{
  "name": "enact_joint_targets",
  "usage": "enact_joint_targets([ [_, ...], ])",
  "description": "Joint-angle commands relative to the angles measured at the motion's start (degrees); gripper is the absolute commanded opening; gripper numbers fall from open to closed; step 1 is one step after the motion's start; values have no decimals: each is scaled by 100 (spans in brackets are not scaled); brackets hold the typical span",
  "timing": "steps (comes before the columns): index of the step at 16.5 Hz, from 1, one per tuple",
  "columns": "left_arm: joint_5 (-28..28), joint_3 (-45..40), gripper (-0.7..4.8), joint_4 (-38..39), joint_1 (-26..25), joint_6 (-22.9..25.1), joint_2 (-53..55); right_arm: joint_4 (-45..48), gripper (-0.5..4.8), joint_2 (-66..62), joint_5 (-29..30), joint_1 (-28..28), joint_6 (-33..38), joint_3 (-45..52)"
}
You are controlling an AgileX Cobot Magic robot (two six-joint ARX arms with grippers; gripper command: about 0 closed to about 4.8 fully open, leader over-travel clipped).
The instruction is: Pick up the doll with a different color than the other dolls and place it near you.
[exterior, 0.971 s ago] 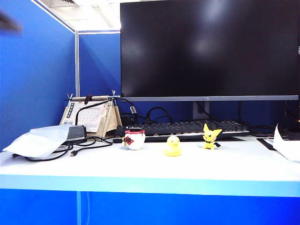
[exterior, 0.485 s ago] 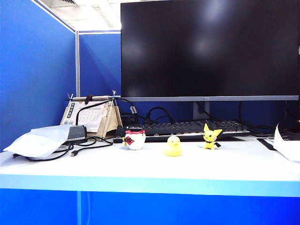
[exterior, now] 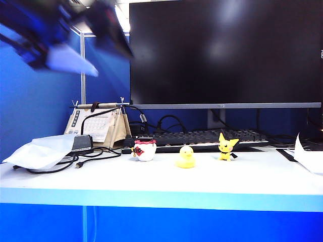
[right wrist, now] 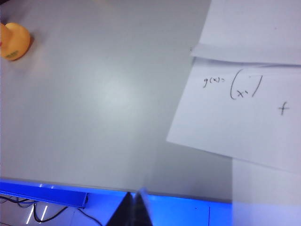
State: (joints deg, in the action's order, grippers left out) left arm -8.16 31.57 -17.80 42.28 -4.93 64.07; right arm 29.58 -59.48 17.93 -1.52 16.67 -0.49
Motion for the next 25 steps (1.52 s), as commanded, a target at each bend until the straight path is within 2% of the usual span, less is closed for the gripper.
enact_joint_targets([
  [1,293,428,479,-157,-415,0,761,63,-5,17,0,0,-20,0],
  [3,402,557,479,-162,-629,0,968,63,-5,15,7,2,-20,0],
  [5,411,586,479,-538,-852,4,1145,63,-5,17,0,2,-20,-2],
  [8,415,804,479,-354,-1113,-17,1569,63,-5,17,-28,2,-20,-4],
  [10,461,855,479,-531,-1113,-330,1947,63,-5,17,15,2,-20,-4],
  [14,719,892,479,-1497,-1128,-369,2579,66,-5,17,-2,2,-20,-4],
  [15,1062,1029,479,-1429,-1121,-409,2824,63,-5,17,0,2,-20,-4],
  [16,1143,1167,479,-1305,-1058,-407,3075,63,-5,17,0,2,-20,-7],
  [25,879,2199,479,-1268,-1088,-448,4426,63,-5,17,0,2,-20,-7],
])
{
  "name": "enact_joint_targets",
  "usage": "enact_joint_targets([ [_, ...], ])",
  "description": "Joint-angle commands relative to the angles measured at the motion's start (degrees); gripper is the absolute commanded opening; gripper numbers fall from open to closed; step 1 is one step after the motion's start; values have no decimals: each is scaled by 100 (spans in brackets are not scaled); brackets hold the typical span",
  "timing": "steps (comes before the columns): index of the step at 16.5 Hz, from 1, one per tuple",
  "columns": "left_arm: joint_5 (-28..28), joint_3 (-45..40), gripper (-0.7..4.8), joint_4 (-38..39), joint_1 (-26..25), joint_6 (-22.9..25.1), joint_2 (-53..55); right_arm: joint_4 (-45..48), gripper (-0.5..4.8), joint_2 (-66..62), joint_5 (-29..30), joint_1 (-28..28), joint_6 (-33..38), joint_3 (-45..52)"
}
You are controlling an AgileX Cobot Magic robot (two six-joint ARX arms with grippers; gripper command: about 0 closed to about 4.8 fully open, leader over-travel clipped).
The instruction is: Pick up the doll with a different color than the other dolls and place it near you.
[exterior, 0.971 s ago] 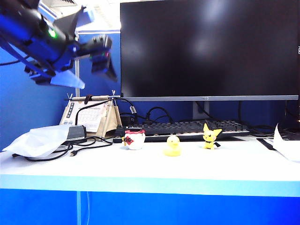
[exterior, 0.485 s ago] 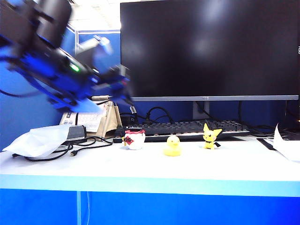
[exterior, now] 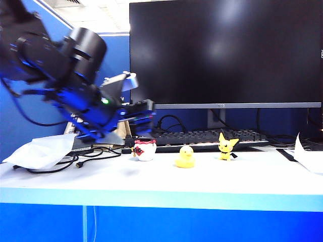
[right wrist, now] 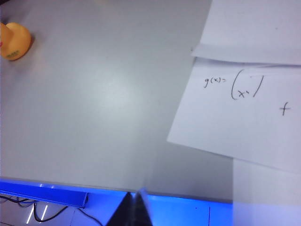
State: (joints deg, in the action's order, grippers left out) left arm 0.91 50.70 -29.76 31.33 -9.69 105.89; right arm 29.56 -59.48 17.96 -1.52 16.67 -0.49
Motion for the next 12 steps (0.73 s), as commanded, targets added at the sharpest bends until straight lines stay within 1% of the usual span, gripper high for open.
enact_joint_targets([
  [1,-24,391,479,-72,-2,28,363,66,-5,17,-4,2,-20,-7],
  [4,-24,601,479,-70,-66,28,586,66,-5,17,-4,2,-20,-7],
  [6,-22,890,479,140,-129,33,726,66,-5,17,-2,2,-20,-7],
  [7,28,1099,479,293,-173,177,824,66,-5,17,-2,2,-20,-7],
  [8,28,1182,479,308,-175,238,879,66,-5,17,0,2,-20,-7],
  [12,55,1648,479,275,-184,238,1185,66,-5,17,-2,2,-20,-9],
])
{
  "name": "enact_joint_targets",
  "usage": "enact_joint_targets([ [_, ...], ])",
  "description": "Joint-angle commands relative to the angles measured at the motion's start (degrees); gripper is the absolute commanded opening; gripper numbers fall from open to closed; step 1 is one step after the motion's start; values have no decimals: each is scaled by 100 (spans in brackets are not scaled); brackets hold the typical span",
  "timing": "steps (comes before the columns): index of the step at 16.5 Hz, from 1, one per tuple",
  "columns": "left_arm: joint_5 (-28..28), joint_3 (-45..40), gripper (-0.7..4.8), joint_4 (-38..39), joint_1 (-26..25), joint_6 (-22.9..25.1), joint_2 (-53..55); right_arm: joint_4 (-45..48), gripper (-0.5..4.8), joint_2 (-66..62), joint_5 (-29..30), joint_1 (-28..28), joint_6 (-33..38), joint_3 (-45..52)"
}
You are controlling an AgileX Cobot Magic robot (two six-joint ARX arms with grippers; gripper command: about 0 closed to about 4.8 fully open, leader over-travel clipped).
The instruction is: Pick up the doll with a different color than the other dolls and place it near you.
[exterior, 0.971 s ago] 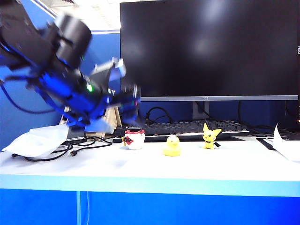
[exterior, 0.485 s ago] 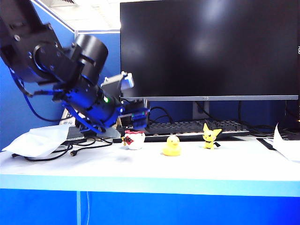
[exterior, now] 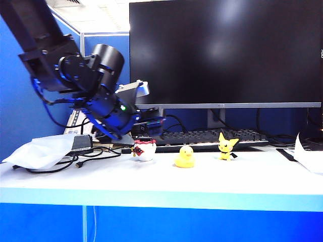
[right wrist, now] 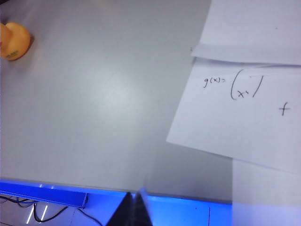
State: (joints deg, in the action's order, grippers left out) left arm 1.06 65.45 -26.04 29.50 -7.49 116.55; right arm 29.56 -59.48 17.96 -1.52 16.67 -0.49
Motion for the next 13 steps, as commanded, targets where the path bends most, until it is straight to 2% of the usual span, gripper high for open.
enact_joint_targets([
  [1,52,208,479,-138,-4,17,177,66,-5,17,-2,2,-20,-9],
  [7,0,310,479,-107,-15,0,439,68,-5,17,-2,2,-20,-9],
  [13,-42,321,479,-420,-140,0,691,66,-5,17,-2,2,-20,-9],
])
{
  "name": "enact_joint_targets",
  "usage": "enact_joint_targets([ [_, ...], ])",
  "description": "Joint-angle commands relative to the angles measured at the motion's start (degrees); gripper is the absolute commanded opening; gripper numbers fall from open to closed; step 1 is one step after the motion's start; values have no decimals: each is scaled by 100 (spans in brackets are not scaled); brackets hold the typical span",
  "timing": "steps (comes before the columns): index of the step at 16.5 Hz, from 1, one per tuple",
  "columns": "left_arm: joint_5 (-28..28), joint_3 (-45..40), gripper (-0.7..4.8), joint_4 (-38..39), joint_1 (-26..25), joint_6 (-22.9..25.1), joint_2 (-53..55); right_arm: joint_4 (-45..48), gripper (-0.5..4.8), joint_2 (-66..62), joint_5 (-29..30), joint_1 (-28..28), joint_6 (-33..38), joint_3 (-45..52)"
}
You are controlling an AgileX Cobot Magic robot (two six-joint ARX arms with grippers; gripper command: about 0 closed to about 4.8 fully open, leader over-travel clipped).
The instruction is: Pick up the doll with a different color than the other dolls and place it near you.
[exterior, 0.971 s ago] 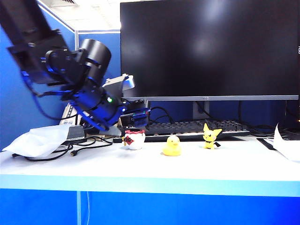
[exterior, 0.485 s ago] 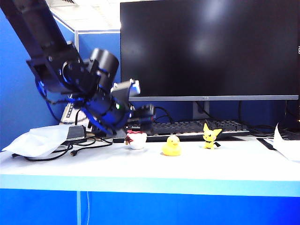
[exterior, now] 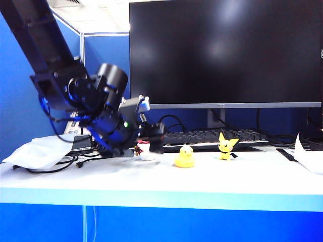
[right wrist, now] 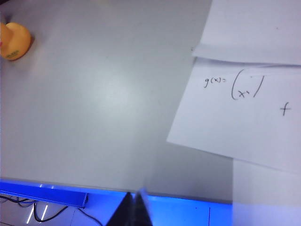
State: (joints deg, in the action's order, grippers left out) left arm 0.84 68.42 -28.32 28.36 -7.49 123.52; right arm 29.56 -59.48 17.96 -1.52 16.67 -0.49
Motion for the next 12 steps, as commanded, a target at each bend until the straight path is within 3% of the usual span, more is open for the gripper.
enact_joint_targets([
  [1,-22,24,479,-361,-33,15,-9,68,-5,17,-2,2,-20,-9],
  [3,-17,90,479,-546,-76,11,2,66,-5,17,-2,2,-20,-9],
  [6,160,726,479,289,-105,15,232,66,-5,17,-2,2,-20,-9],
  [12,146,903,479,560,-101,-260,302,66,-5,17,-2,2,-20,-9],
])
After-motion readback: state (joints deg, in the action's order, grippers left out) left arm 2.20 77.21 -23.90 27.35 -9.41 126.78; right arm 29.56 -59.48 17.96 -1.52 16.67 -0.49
